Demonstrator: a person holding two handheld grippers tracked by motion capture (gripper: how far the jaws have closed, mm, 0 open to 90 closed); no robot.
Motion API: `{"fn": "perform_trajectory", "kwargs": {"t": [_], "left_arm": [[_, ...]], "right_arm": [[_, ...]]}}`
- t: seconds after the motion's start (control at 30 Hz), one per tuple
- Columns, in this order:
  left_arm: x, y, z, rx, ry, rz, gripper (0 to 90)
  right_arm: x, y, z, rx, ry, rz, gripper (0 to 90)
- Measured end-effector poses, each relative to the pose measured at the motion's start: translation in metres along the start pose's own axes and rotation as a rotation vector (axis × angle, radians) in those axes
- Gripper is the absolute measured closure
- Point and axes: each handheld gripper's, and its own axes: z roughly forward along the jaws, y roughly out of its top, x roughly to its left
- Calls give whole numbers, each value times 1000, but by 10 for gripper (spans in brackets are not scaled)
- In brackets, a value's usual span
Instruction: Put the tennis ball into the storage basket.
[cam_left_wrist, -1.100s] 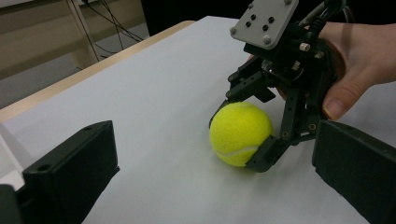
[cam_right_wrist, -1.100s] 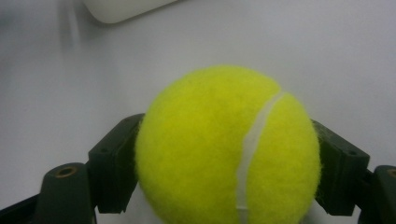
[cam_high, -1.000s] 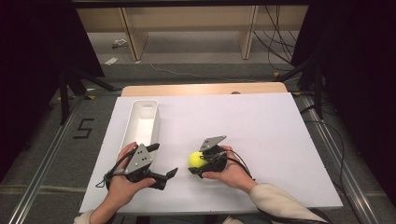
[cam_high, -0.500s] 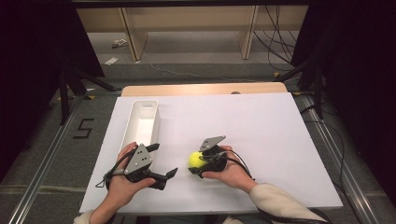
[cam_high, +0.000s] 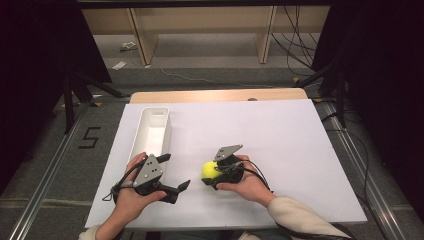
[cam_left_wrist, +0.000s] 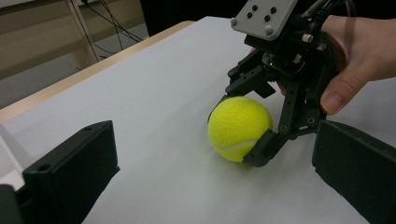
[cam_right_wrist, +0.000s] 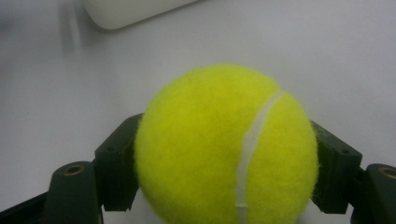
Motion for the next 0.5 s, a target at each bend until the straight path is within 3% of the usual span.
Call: {"fn": "perform_trajectory", "kwargs": {"t": [0.5], "left_arm": [[0, 0, 0, -3, 2, -2, 0]], "right_arm": [[-2, 5, -8, -42, -15, 3, 260]]}}
